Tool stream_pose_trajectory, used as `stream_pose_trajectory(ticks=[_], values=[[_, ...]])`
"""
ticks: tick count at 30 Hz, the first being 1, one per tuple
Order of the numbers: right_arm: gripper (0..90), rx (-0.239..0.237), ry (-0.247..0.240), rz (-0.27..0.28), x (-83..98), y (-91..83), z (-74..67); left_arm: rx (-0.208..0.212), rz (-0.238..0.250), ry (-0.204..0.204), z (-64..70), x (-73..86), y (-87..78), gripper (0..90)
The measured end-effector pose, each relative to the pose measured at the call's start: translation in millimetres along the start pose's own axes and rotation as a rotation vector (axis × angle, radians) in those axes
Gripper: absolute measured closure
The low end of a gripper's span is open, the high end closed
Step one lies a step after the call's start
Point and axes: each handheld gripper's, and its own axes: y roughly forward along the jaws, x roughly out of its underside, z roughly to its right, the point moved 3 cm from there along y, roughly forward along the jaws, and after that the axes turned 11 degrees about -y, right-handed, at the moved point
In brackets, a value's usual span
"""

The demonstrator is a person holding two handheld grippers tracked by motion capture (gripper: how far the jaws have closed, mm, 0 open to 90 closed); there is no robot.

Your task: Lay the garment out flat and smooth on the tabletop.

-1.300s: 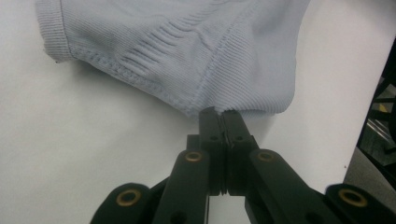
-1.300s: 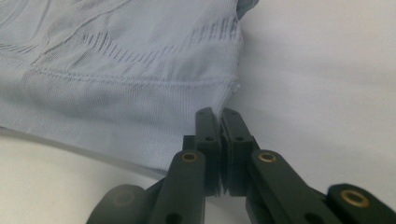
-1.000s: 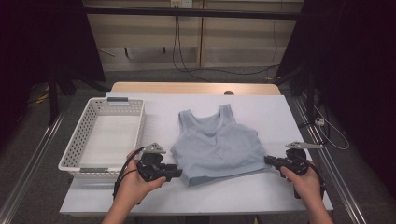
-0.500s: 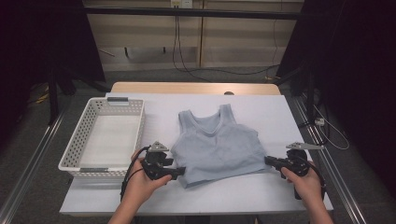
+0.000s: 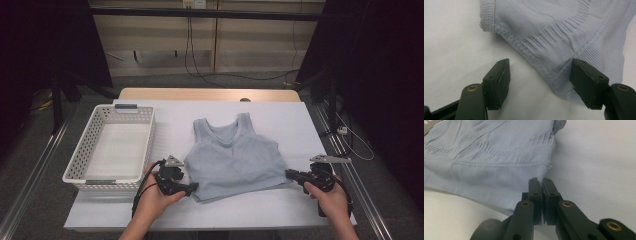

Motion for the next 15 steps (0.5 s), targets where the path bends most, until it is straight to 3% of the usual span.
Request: stream_pose_trajectory(ticks=[6, 8, 10, 13, 15], values=[[87.8, -0.001, -0.01, 0.0, 1.9, -0.6, -1.1, 0.052, -0.03, -0.033, 4.2, 0.0, 0.9, 54.5], [87.8, -0.004, -0.008, 0.0, 3.0, -1.5, -1.1, 0.038, -0.034, -0.027, 6.1, -0.6, 1.7, 56.3], [87.8, -0.008, -0.006, 0.003, 4.3, -2.1, -1.3, 0.056, -0.048, -0.038, 7.0, -1.0, 2.8, 62.3], [87.8, -0.004, -0.009, 0.0, 6.0, -2.5, -2.6, 0.048, -0.057, -0.035, 7.2, -1.7, 3.5, 69.5], [87.8, 0.001, -0.016, -0.002, 6.6, -2.9, -3.5, 0.071, -0.07, -0.062, 6.4, -2.0, 4.2, 78.4]])
